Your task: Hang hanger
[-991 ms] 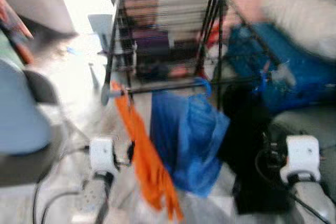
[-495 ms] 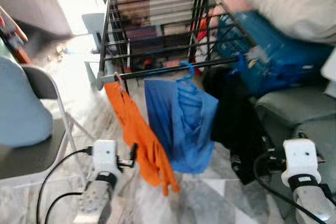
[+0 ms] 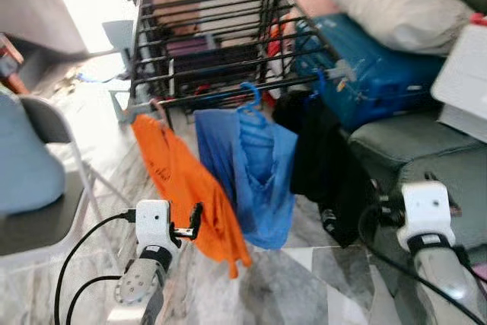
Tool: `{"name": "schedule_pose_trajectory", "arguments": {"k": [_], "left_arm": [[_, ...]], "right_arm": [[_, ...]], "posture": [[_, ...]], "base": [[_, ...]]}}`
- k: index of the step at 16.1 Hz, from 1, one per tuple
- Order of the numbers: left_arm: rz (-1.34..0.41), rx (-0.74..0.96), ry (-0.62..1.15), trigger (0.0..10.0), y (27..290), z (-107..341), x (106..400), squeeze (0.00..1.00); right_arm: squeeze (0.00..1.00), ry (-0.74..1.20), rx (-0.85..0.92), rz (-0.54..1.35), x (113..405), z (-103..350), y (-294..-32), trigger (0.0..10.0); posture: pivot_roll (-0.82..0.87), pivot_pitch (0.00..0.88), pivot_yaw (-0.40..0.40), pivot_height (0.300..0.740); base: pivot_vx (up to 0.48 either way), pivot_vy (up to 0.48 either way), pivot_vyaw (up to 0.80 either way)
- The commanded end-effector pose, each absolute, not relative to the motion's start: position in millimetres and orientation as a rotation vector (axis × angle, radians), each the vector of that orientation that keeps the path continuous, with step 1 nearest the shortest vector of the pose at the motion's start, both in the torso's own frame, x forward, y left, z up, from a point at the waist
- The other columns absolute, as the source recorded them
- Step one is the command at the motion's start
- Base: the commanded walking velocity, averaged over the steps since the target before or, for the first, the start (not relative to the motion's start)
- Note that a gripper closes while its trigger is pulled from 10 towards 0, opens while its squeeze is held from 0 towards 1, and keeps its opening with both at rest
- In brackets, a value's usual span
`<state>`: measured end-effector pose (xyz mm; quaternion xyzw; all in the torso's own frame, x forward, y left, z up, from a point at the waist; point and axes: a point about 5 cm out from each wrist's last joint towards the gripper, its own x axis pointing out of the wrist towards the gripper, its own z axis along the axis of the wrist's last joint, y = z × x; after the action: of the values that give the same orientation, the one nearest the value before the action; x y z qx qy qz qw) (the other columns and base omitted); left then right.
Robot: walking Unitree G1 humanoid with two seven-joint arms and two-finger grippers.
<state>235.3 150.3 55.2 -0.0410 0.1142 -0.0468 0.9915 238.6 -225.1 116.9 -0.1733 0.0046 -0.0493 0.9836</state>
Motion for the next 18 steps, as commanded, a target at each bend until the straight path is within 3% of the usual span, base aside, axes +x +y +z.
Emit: {"name": "schedule_pose_trajectory", "arguments": {"k": [1,11,18], "left_arm": [[-0.085,-0.072,0.22,10.0,156.4,56.9,237.0,0.0],[-0.101,-0.07,0.225,10.0,156.8,56.7,239.8,0.0],[-0.13,-0.071,0.209,10.0,153.8,58.3,238.4,0.0]], "right_arm": [[0.0,-0.017,-0.319,-0.034,243.8,119.8,-210.8,10.0],[0.0,0.013,-0.29,0.125,247.1,111.2,-184.3,10.0],[0.0,0.023,-0.279,0.156,251.1,108.6,-180.8,10.0]], "posture": [[-0.15,0.0,0.073,0.74],[-0.14,0.0,0.07,0.74],[-0.13,0.0,0.068,0.74]], "base": [[0.0,0.375,0.0],[0.0,0.459,0.0],[0.0,0.0,0.0]]}}
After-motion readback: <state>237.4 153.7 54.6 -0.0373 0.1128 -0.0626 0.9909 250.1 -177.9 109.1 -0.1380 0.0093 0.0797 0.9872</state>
